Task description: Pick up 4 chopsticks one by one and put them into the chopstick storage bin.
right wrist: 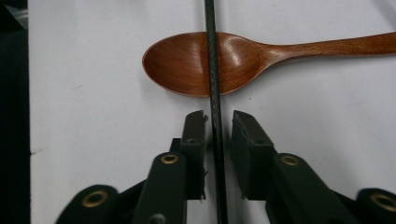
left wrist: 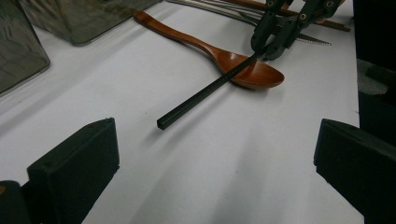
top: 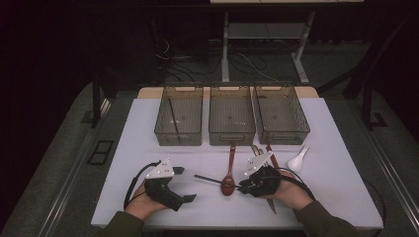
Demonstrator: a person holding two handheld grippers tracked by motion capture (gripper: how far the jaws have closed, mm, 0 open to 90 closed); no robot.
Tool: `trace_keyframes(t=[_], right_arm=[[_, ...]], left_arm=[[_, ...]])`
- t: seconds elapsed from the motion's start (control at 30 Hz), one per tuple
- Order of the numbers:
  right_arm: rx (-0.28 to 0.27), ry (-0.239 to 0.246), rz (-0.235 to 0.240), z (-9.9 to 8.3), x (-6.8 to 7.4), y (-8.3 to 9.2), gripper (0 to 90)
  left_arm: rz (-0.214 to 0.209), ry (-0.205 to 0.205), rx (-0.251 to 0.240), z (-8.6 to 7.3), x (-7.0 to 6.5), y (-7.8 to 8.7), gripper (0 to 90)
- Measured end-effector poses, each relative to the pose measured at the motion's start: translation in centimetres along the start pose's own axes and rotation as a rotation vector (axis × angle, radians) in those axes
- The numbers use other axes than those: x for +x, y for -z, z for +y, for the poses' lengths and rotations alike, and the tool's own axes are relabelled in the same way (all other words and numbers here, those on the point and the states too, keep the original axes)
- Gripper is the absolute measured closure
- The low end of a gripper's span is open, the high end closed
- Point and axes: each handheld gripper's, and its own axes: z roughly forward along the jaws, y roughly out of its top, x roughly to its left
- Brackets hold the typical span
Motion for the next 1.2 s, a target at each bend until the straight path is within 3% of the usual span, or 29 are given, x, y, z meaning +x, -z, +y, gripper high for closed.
trace_keyframes(t=[0.3, 0.57, 0.97, 1.2], right_arm=[[0.005, 0.037, -0.013, 0.0, 0.0, -0.1, 85.0], [0.001, 0.047, -0.002, 0.0, -0.1, -0.1, 86.0], [-0.020, -0.005, 0.015, -0.1, -0.5, 0.7, 86.2], [-0.062, -0.091, 0.004, -0.3, -1.0, 1.7, 86.1]], left_arm=[[0.000, 0.001, -0.001, 0.0, 0.0, 0.0, 0.0], [0.001, 0.001, -0.003, 0.0, -0.1, 0.1, 0.0], [0.002, 0.002, -0.007, 0.0, -0.1, 0.1, 0.0], [0.003, 0.002, -0.007, 0.0, 0.0, 0.2, 0.0]])
